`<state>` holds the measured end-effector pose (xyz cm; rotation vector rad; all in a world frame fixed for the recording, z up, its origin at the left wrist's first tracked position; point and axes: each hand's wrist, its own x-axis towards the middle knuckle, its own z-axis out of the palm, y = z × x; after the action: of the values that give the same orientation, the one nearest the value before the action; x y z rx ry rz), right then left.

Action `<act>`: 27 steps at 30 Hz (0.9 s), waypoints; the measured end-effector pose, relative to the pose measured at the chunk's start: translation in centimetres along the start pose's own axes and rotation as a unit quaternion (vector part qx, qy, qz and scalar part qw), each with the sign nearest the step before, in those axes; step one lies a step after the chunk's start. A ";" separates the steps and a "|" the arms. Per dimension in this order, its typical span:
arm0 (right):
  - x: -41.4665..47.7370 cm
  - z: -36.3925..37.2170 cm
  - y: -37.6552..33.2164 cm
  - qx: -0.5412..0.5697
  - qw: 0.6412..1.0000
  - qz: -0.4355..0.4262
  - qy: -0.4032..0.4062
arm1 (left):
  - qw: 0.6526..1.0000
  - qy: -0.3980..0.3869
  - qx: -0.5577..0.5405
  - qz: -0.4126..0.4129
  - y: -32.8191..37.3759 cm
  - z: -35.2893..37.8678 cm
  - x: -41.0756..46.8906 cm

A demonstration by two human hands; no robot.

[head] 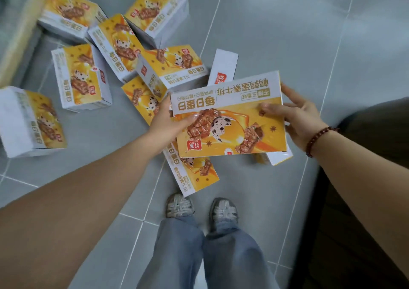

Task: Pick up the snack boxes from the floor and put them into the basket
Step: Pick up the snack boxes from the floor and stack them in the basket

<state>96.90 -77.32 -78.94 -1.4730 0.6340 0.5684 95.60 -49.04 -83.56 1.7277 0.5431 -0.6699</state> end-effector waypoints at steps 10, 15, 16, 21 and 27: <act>-10.3 8.2 -9.7 -0.061 0.981 -0.074 -0.170 | 0.981 0.172 -0.030 0.086 6.9 -10.3 -16.4; -17.3 13.8 -14.8 -0.113 0.943 -0.143 -0.280 | 0.950 0.287 -0.030 0.116 9.8 -15.6 -28.3; -18.7 15.1 -15.8 -0.128 0.934 -0.154 -0.296 | 0.942 0.313 -0.023 0.122 10.0 -16.7 -30.4; -26.3 22.9 -20.2 -0.201 0.877 -0.233 -0.370 | 0.892 0.430 -0.003 0.137 10.3 -22.6 -41.2; -37.3 33.1 -21.5 -0.276 0.799 -0.306 -0.438 | 0.837 0.529 -0.040 0.133 6.0 -28.3 -54.7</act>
<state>86.52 -43.53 -37.65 -1.6051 -0.7907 0.8565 64.07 -23.98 -36.55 1.9404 1.0238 0.5899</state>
